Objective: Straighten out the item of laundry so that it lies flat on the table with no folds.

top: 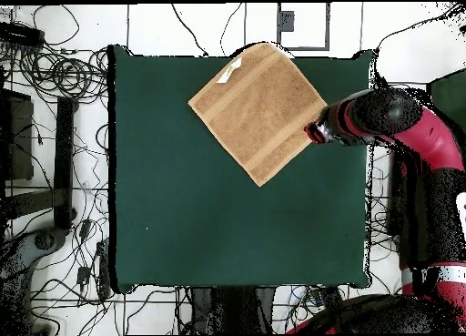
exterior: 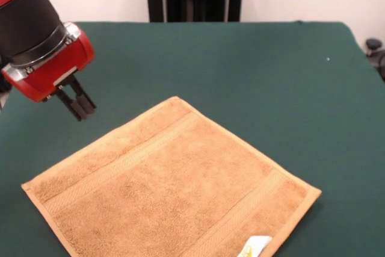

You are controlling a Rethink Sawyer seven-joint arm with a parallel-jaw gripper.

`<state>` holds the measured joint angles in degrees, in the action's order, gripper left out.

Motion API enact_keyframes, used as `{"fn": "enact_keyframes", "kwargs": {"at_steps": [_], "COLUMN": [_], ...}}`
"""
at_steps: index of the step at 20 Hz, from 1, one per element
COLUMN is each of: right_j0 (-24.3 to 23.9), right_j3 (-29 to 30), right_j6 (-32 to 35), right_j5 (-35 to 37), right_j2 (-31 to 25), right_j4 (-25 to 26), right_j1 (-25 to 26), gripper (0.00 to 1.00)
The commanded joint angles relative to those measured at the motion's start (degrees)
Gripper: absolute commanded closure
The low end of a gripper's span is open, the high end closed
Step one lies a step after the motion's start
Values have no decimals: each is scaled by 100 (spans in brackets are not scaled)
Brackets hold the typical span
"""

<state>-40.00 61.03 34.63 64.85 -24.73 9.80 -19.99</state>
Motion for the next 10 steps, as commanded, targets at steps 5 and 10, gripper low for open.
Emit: {"fn": "enact_keyframes", "kwargs": {"at_steps": [5, 10], "right_j0": [278, 239], "right_j3": [-150, -168], "right_j6": [1042, 961], "right_j5": [239, 191], "right_j2": [76, 61], "right_j4": [-89, -78], "right_j1": [216, 263], "gripper": [100, 100]}}
